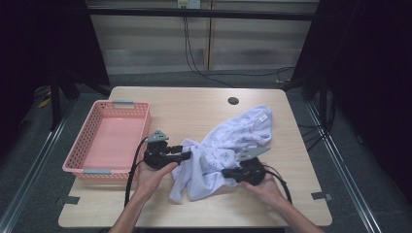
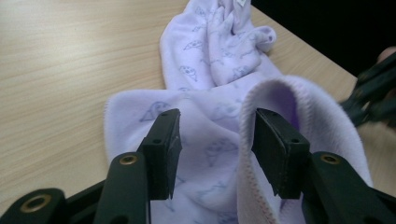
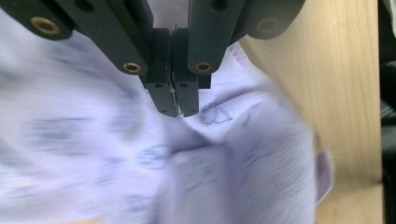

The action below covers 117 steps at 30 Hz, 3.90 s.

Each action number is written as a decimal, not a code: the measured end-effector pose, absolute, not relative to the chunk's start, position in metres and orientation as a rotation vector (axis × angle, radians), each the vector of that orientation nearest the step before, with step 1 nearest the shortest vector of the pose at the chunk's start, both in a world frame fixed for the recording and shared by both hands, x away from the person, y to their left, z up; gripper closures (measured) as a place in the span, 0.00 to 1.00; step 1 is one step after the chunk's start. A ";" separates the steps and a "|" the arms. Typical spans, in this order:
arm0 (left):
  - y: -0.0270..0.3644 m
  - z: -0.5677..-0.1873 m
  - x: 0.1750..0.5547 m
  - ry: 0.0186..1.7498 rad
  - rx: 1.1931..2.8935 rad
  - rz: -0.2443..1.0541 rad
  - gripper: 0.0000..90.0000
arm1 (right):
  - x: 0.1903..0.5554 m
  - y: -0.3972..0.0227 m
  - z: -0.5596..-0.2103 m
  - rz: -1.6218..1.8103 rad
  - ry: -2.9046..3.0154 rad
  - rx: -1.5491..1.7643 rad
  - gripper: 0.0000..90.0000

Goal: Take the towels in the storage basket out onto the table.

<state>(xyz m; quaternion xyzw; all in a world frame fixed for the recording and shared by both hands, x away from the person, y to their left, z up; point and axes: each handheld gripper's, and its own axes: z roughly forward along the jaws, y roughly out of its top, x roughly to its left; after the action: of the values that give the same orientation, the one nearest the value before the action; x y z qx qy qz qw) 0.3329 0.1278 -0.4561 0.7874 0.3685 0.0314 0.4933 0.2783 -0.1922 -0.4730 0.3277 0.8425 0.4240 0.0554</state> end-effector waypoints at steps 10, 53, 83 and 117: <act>0.100 -0.474 0.334 0.815 2.054 0.023 0.67 | 0.292 -0.287 -0.485 1.109 2.388 1.249 0.99; 0.064 -0.494 0.242 0.525 2.264 -0.012 0.71 | 0.223 -0.178 -0.500 1.127 2.658 0.745 0.69; 0.152 -0.417 0.307 0.701 1.755 0.010 0.93 | 0.276 -0.319 -0.419 1.450 2.083 1.231 0.97; 0.152 -0.255 0.314 0.449 1.751 0.244 0.93 | 0.283 -0.327 -0.227 1.659 1.797 0.907 0.97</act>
<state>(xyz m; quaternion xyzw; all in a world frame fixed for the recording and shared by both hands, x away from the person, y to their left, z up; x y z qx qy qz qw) 0.3142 0.1525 -0.2555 0.7592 0.1945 0.1056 0.6120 0.2829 -0.3274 -0.2270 0.3356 0.6647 0.6134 0.2633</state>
